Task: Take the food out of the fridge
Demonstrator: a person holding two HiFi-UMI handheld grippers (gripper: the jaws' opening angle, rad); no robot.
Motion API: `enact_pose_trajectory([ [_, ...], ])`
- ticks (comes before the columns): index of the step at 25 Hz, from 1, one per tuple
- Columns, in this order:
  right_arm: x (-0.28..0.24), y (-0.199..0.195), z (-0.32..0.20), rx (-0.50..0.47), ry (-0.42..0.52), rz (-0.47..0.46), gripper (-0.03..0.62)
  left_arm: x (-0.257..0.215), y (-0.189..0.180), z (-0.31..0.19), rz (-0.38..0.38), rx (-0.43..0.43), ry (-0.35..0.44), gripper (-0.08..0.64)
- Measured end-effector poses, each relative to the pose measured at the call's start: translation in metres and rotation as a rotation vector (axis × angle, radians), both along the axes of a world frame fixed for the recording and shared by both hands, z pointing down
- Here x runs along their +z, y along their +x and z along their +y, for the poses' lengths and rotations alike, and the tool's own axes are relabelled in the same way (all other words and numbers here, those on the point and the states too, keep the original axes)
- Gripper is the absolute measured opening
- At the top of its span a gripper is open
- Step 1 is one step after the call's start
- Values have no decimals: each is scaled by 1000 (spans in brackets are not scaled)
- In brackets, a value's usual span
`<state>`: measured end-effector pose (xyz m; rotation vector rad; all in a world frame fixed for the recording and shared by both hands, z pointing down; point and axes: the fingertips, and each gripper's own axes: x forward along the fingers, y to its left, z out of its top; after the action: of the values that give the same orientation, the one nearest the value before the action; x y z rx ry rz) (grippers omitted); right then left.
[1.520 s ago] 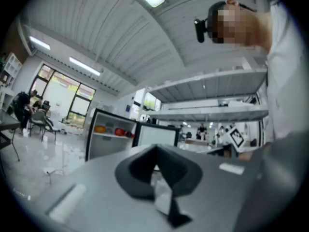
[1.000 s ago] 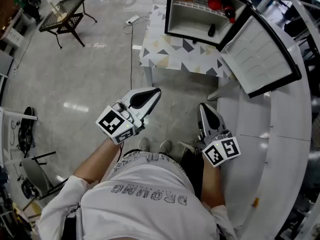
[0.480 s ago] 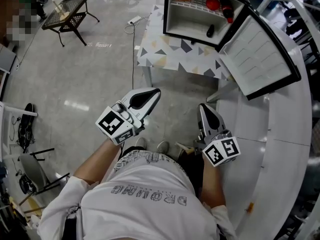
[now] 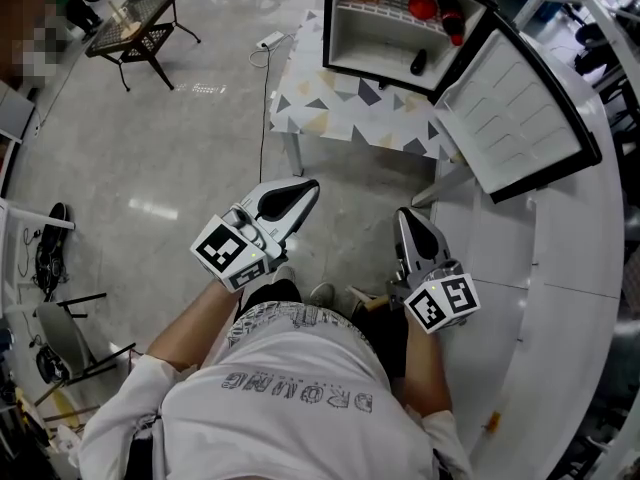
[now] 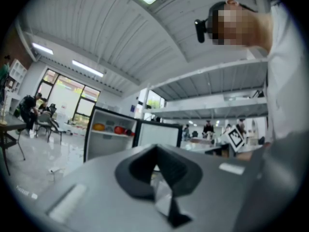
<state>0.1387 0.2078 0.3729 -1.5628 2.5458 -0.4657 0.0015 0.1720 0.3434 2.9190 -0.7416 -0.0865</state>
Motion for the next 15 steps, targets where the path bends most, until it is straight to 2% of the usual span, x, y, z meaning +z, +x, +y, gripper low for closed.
enact_pose_trajectory([
  [9,1,-1,-18,-4,-5,10,0,3,-2,-18,9,-4,-6,8],
  [15,4,-10,-49,6,-10,35,0,8,-10,-51,11,8,-19,8],
])
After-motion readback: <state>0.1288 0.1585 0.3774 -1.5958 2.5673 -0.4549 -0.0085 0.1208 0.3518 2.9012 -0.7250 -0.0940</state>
